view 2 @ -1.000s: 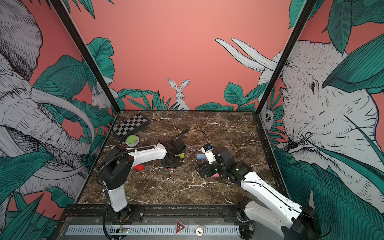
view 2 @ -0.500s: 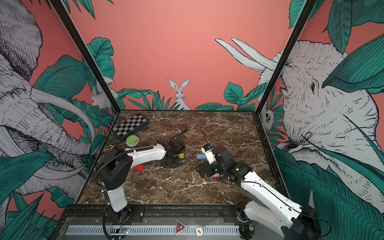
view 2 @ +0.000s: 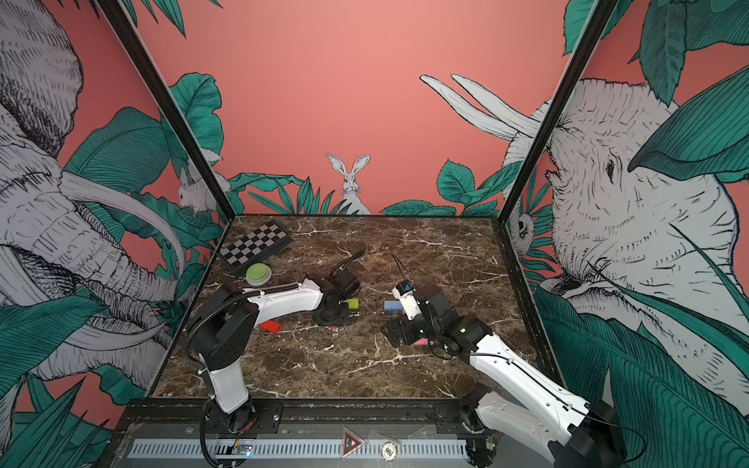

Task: Assemble the letter t with building blocks
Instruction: Assemble the building block at the center of the board.

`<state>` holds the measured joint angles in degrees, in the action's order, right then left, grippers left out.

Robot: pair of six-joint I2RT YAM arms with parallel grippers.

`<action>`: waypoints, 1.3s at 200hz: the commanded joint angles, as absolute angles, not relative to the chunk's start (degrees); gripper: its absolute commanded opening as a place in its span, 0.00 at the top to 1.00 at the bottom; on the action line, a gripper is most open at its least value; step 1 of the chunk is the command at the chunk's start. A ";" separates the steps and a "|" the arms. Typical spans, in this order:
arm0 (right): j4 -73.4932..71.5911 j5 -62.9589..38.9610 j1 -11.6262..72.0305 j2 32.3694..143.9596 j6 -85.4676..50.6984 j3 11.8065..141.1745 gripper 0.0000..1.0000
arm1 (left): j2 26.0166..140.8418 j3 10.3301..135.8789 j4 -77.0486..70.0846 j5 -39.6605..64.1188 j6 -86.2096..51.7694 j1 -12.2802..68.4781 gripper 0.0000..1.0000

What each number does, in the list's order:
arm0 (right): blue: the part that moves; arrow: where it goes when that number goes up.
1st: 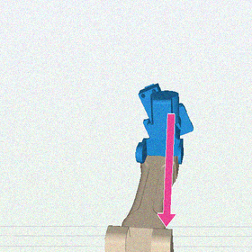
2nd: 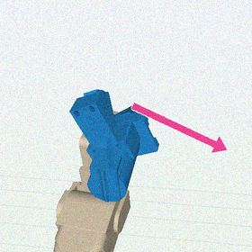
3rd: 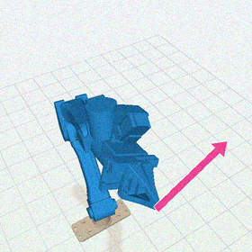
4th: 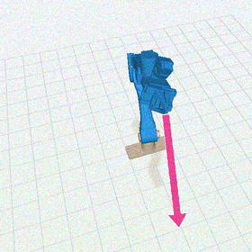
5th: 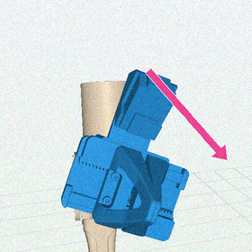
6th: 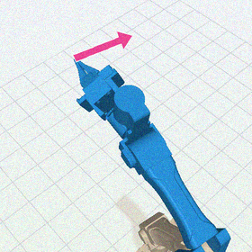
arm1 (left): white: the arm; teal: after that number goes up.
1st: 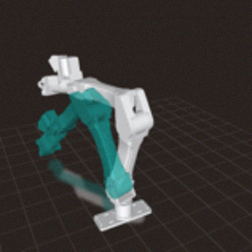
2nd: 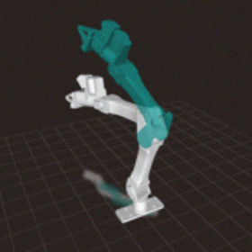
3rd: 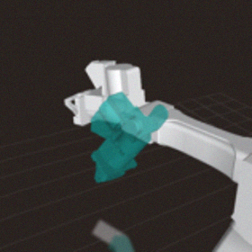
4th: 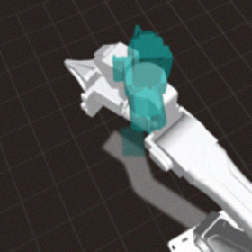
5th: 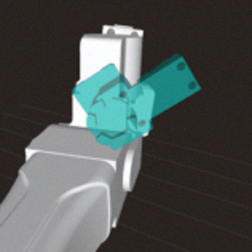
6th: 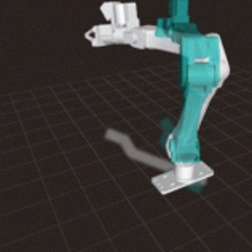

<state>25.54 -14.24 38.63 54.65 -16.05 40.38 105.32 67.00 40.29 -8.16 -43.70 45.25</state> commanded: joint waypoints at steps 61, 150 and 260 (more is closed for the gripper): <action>25.34 -14.50 38.58 54.76 -15.41 39.31 0.02 | 105.29 67.06 39.11 -7.34 -43.28 45.09 0.64; 25.38 -14.37 38.58 54.67 -15.48 39.11 0.02 | 104.46 66.42 40.67 -8.69 -43.95 45.09 0.59; 25.18 -14.73 38.59 55.20 -15.40 39.29 0.02 | 104.07 68.29 41.74 -11.34 -43.60 45.00 0.56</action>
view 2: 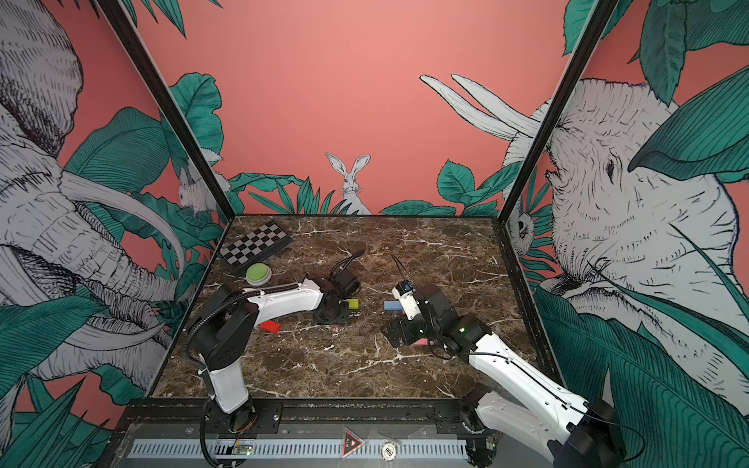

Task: Assemble the letter t with building blocks
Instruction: Assemble the building block at the center of the board.

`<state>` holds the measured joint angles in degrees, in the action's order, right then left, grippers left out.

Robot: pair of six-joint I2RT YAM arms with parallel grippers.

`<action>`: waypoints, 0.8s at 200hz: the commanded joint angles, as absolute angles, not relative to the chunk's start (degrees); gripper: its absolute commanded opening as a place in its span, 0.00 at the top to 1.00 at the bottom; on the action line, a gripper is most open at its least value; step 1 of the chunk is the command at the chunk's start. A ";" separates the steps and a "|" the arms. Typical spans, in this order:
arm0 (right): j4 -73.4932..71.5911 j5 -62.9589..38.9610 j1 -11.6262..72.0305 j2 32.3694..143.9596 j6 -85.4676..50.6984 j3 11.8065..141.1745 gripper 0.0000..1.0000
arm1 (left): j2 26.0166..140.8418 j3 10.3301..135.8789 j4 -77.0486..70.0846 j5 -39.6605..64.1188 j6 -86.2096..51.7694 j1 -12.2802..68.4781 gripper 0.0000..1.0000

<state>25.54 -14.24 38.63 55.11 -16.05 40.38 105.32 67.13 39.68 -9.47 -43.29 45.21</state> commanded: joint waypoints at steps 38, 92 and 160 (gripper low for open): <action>25.04 -14.90 38.61 55.28 -15.61 39.11 0.02 | 104.34 69.20 41.96 -11.27 -43.03 44.91 0.56; 25.04 -14.78 38.58 55.37 -15.53 38.91 0.02 | 103.93 69.65 41.10 -10.46 -42.35 45.22 0.56; 25.03 -14.85 38.55 55.06 -15.71 38.53 0.02 | 100.58 70.03 43.71 -12.51 -42.43 45.70 0.53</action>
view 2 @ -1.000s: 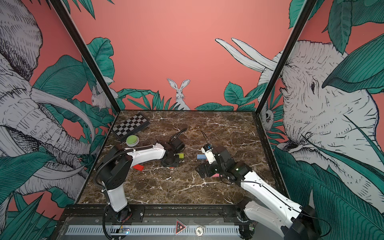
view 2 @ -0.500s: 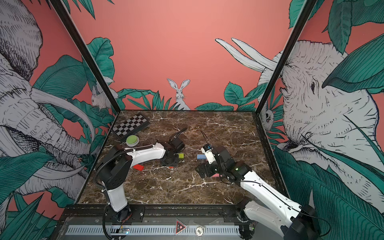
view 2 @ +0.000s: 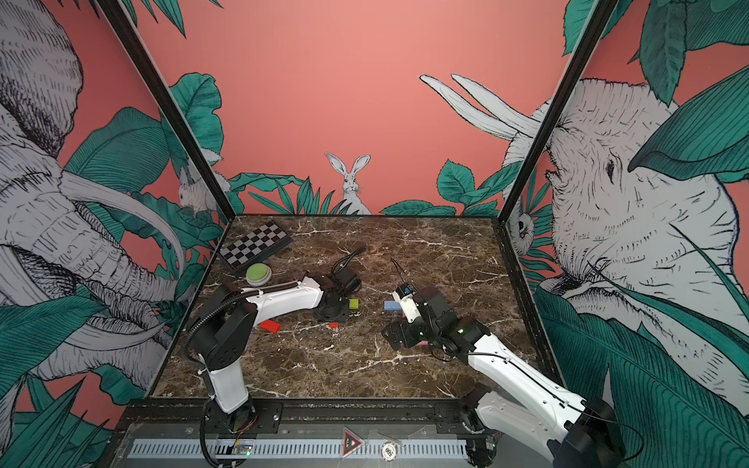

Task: Assemble the letter t with building blocks
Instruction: Assemble the building block at the center of the board, then pick up the building block from the center of the board.

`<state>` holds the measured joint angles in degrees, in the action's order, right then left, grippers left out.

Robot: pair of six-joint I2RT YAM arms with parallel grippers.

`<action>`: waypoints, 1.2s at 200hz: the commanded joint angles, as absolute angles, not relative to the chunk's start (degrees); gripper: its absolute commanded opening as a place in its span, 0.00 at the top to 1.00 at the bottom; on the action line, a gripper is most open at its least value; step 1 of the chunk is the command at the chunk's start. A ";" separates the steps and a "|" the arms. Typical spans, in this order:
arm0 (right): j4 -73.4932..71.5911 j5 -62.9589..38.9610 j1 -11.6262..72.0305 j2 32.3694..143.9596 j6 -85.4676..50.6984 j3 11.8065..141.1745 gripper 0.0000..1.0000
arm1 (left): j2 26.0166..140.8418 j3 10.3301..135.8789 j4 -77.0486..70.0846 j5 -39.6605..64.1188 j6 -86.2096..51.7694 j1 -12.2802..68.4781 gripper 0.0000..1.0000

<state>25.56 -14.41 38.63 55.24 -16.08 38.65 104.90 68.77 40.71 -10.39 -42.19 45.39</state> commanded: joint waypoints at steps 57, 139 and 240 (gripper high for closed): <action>24.99 -14.33 38.58 55.37 -15.90 38.60 0.02 | 94.48 71.91 46.03 -14.90 -41.21 45.70 0.47; 24.95 -14.33 38.58 54.85 -15.69 38.73 0.02 | 84.05 70.68 51.93 -19.32 -35.69 38.91 0.39; 23.89 -14.47 38.56 54.93 -15.20 38.24 0.02 | 65.96 55.73 56.45 -13.93 -34.49 22.09 0.22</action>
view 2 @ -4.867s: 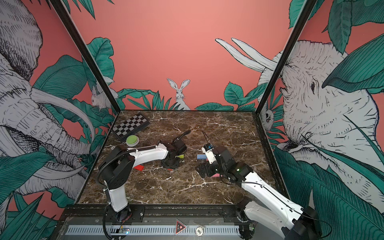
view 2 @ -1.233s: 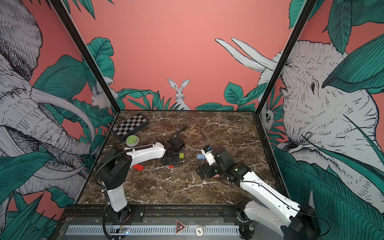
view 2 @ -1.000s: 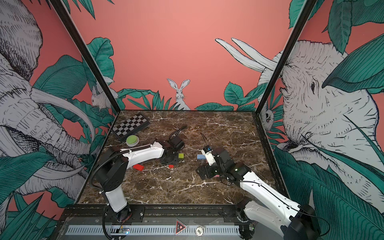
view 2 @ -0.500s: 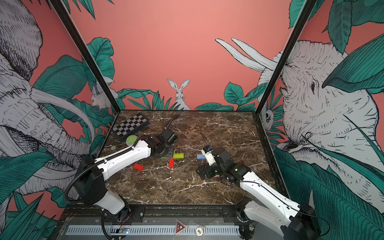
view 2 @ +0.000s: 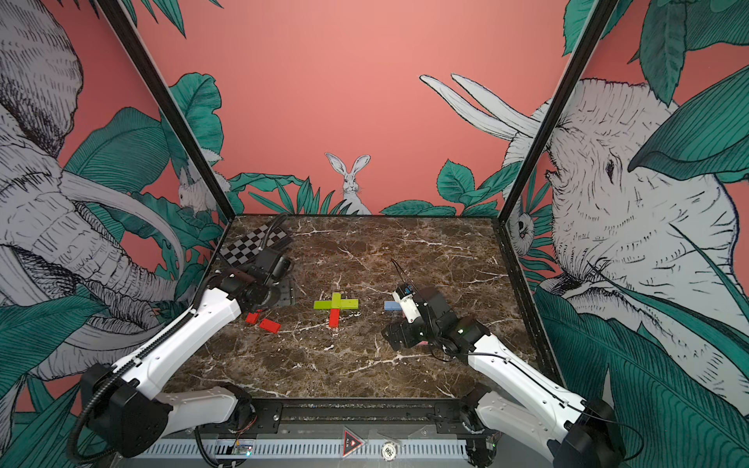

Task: Assemble the letter t with building blocks
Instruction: Pick up the building block from the center of the board.

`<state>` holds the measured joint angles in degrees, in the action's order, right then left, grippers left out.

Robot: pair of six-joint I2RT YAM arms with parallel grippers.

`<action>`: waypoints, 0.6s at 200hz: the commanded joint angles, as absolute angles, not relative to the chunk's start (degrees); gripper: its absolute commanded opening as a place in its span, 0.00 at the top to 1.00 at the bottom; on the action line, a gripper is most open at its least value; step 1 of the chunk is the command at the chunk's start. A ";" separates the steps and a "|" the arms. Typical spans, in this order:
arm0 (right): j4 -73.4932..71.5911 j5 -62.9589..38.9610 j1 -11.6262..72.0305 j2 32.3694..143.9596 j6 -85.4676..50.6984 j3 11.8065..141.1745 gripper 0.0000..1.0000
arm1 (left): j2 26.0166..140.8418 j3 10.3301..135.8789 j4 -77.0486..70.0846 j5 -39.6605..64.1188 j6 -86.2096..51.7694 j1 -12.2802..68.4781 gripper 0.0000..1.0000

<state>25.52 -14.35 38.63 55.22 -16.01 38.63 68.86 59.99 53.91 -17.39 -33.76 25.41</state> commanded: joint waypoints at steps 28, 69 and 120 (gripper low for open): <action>23.38 -14.85 38.57 55.11 -15.14 37.88 0.02 | 65.20 51.19 55.29 -9.92 -34.28 17.98 0.26; 23.56 -14.96 38.58 54.84 -14.73 37.62 0.02 | 67.22 46.12 50.35 -4.33 -34.50 13.26 0.29; 23.56 -15.20 38.59 54.67 -14.72 37.46 0.02 | 71.58 43.70 45.33 -2.20 -34.28 11.02 0.34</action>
